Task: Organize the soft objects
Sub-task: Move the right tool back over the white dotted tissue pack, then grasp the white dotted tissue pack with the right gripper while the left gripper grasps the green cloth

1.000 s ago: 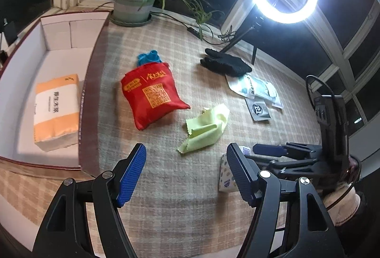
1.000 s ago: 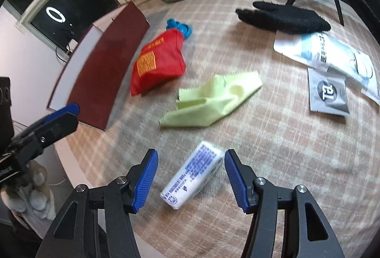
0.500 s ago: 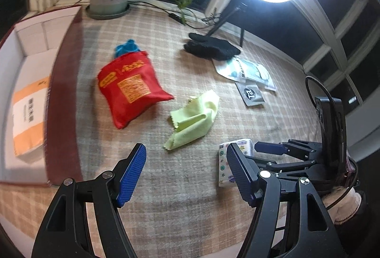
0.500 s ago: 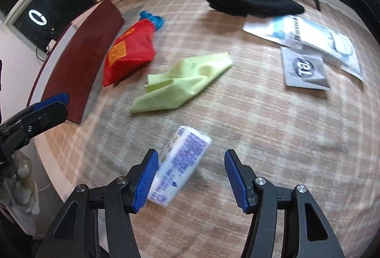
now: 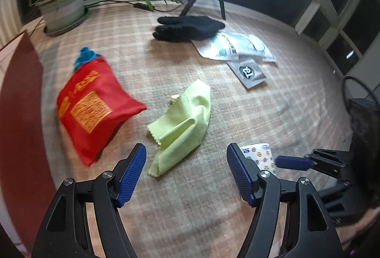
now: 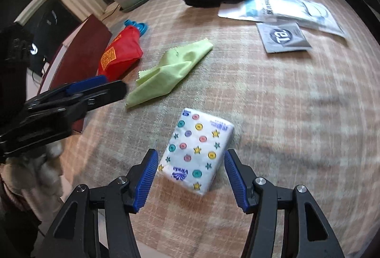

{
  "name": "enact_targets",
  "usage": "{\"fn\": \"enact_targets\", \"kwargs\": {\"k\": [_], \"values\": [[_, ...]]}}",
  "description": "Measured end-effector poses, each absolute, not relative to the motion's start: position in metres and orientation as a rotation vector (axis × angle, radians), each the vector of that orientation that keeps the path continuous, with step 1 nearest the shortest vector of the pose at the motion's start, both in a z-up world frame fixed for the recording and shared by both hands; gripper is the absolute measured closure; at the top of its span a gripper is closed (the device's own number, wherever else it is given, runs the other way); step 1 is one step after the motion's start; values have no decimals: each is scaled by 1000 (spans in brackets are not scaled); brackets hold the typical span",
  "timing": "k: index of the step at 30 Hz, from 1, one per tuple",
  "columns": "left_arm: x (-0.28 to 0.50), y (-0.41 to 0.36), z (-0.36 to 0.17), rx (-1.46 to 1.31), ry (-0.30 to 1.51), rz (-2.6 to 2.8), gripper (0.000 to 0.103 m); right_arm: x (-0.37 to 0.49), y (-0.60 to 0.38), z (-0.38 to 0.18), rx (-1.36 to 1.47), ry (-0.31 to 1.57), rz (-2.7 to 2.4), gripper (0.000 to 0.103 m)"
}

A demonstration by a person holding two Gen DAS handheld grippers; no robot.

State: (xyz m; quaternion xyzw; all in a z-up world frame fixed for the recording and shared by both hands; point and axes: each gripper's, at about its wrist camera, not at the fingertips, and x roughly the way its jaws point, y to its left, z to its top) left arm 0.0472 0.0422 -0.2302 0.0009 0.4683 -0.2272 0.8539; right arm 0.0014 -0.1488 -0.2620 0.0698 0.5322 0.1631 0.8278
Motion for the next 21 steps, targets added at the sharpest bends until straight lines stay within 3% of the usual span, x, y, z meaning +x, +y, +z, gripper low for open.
{"fn": "enact_targets", "kwargs": {"k": [6,21], "values": [[59,29,-251,50,1008,-485,42,-8,-145,-268,164,1107,295,49],[57,38,-252,52,991,-478,42,-4,-108,-288,-48,1078,196,44]]}}
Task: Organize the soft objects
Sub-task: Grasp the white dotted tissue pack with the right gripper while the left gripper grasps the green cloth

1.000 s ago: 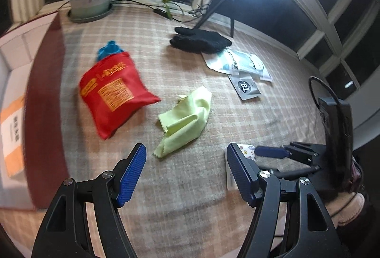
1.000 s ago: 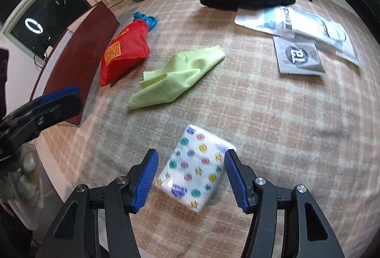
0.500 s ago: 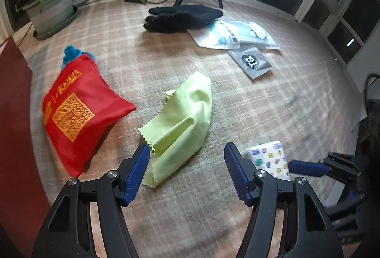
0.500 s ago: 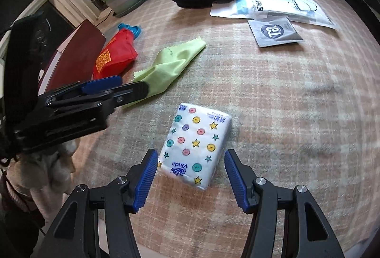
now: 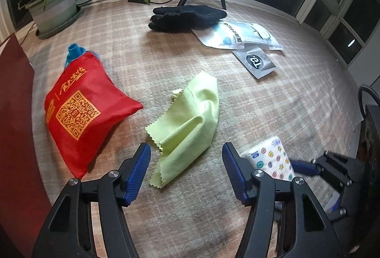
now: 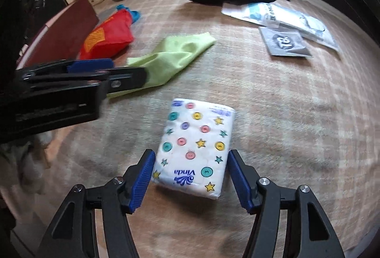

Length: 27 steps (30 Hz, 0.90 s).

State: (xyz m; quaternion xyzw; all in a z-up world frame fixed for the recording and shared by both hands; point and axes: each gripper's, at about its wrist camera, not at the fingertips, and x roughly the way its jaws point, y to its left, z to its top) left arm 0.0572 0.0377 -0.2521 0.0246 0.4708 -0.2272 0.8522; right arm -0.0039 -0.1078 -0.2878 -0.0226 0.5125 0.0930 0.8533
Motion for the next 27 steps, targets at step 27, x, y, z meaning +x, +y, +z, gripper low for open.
{"fn": "enact_targets", "kwargs": {"k": [27], "values": [[66,1,-277,285,811,-471,42,42,-160,-277,-51,1033,199,44]]}}
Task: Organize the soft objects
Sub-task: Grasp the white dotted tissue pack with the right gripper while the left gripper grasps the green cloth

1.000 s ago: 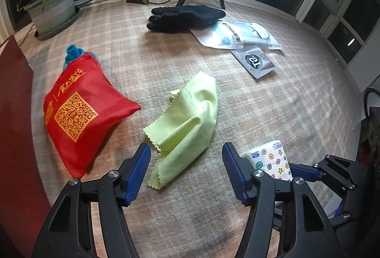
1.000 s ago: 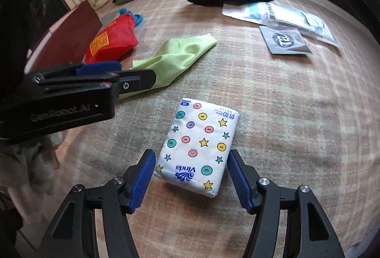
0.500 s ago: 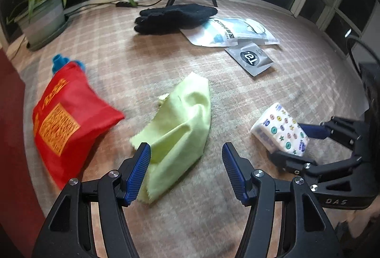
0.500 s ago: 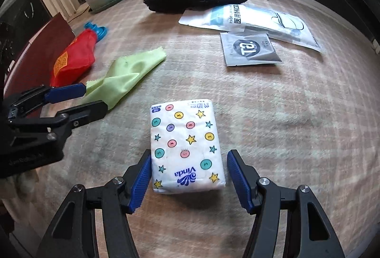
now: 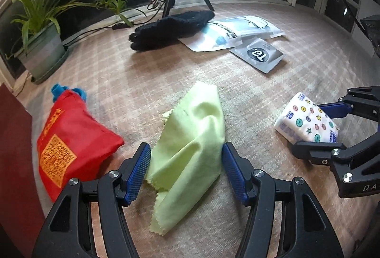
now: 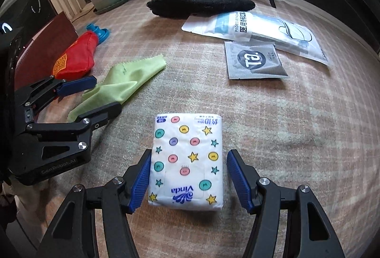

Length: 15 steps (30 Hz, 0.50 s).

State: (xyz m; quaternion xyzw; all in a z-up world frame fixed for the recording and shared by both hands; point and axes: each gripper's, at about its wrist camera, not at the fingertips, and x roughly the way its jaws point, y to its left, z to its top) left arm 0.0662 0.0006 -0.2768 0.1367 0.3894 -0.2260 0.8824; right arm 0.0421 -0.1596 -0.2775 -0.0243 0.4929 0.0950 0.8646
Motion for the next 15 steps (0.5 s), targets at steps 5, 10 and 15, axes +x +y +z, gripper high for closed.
{"fn": "enact_targets", "kwargs": {"k": [5,10,15], "values": [[66,-4,-277,277,802,-513,57,43,-159,-278,-56,1015,204,44],[59,-10,-277,292,783,-551,77,42,-159,-278,-58,996,202,44],[60,-8,-275,267,789,-548,96,40,-159,-278,-66,986,196,51]]}}
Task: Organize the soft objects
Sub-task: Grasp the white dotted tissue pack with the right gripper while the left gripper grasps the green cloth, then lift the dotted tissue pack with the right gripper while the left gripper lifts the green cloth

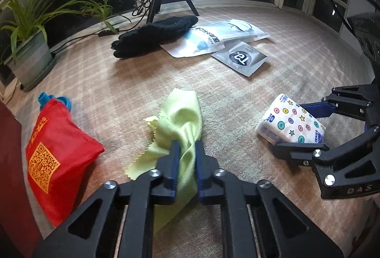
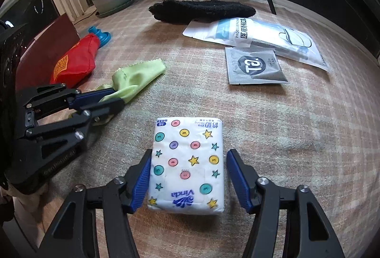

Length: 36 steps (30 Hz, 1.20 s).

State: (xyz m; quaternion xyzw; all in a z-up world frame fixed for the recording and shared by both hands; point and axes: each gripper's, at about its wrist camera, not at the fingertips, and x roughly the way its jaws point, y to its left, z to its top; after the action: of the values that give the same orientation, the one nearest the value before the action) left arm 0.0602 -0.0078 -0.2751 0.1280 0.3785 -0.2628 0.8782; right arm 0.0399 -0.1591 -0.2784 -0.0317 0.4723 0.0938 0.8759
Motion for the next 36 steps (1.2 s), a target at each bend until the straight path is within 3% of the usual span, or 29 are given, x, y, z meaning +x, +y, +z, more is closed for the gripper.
{"fn": "enact_targets", "kwargs": {"k": [16,25,32,34,36], "values": [[50,6,-240,108,732,-557,99,32,-167,-273,-22,981,205,56],[35,20,-206,55,670,-553,99,24,-169,-243,-29,918,217,56],[34,28,-214,38,715,-538,101,26,-161,-236,-58,902,230,56],[33,27,-221,42,734,-551,98,26,-159,-238,-56,909,234,56],[30,25,-228,52,754,-561,81,25,-157,-240,-55,914,241,56]]}}
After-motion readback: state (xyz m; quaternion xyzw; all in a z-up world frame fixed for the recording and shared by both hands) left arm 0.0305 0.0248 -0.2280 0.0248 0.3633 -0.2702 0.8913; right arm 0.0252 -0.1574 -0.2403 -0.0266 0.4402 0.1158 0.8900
